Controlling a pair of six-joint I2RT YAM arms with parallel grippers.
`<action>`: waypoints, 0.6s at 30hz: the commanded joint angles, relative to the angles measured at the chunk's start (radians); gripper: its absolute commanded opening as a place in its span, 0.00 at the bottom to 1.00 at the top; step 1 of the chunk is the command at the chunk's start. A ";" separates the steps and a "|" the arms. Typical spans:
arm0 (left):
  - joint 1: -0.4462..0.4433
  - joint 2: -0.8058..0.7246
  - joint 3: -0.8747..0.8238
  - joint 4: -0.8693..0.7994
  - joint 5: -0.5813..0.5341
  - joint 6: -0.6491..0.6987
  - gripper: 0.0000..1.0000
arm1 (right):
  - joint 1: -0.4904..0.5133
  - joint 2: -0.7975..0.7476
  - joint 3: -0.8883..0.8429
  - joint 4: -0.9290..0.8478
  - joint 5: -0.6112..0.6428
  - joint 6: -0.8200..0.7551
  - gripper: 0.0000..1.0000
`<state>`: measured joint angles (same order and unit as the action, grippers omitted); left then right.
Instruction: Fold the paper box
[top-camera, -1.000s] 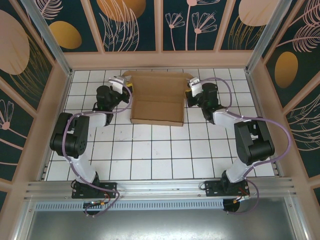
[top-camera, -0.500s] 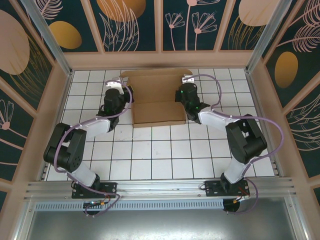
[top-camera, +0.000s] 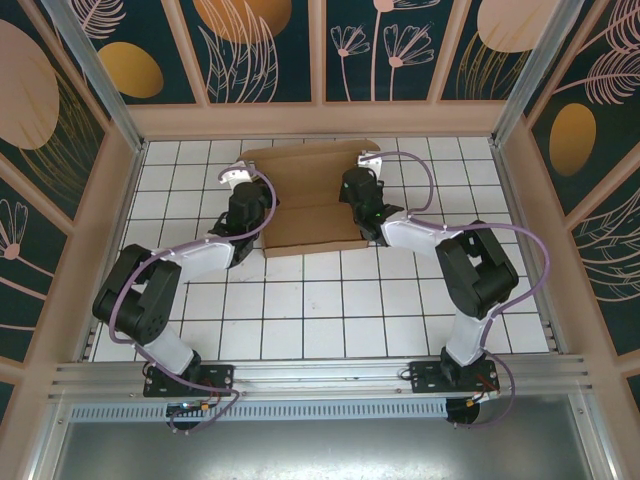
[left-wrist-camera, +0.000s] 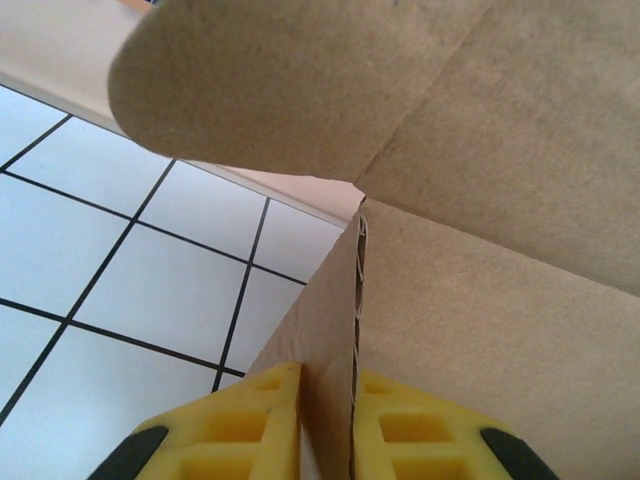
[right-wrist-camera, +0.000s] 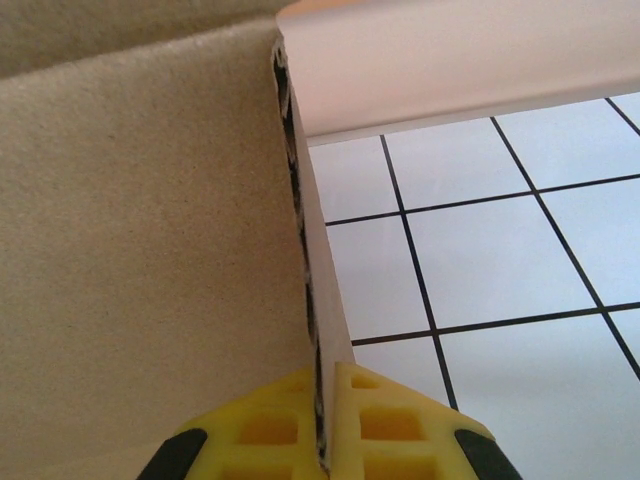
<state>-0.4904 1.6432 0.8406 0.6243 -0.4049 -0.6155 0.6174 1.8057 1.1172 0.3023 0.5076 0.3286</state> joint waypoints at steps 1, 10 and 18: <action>-0.046 0.029 0.031 -0.015 0.065 -0.027 0.18 | 0.054 0.014 0.031 0.048 -0.066 0.025 0.00; -0.045 0.022 -0.010 0.013 0.073 -0.063 0.17 | 0.054 0.017 0.048 0.021 -0.096 0.061 0.00; -0.044 -0.056 -0.048 0.012 0.067 0.040 0.08 | 0.007 -0.087 -0.084 0.107 -0.182 -0.031 0.00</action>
<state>-0.4976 1.6226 0.8135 0.6270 -0.4393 -0.6136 0.6144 1.7840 1.0817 0.3229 0.4824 0.3275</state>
